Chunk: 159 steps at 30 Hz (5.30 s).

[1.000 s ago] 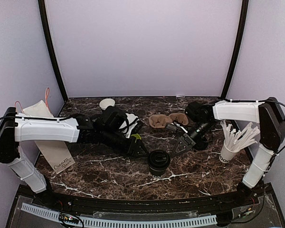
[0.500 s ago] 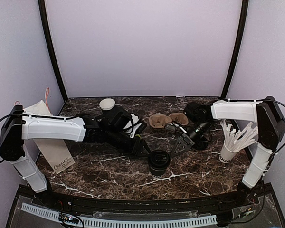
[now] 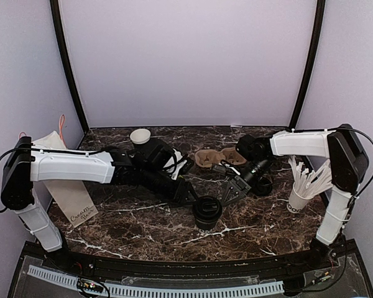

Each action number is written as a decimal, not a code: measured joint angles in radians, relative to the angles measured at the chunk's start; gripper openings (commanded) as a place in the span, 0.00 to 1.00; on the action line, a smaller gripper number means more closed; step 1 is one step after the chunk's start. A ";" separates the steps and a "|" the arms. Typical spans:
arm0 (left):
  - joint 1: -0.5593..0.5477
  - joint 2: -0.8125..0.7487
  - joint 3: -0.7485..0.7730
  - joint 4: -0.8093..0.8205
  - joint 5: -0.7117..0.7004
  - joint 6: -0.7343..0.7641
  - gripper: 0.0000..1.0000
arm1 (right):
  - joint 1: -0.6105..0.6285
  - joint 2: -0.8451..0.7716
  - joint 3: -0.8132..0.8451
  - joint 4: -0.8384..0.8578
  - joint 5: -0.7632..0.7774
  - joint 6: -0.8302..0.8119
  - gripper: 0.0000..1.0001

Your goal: Pack the takeout coffee

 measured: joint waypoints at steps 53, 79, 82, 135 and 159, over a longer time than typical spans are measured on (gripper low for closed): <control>0.046 0.069 -0.002 0.007 0.119 -0.024 0.26 | 0.003 0.092 0.066 -0.079 -0.022 0.122 0.39; 0.036 -0.003 0.162 -0.166 -0.042 0.113 0.55 | 0.034 -0.202 -0.049 -0.023 0.116 -0.023 0.74; 0.036 0.028 0.162 -0.147 -0.041 0.125 0.54 | 0.063 -0.212 -0.088 0.025 0.139 -0.001 0.75; 0.059 0.039 0.066 -0.040 0.024 0.082 0.38 | 0.104 -0.083 -0.070 0.056 0.072 0.012 0.70; 0.060 0.072 0.039 -0.009 0.039 0.088 0.22 | 0.105 -0.031 -0.027 0.054 0.135 0.077 0.70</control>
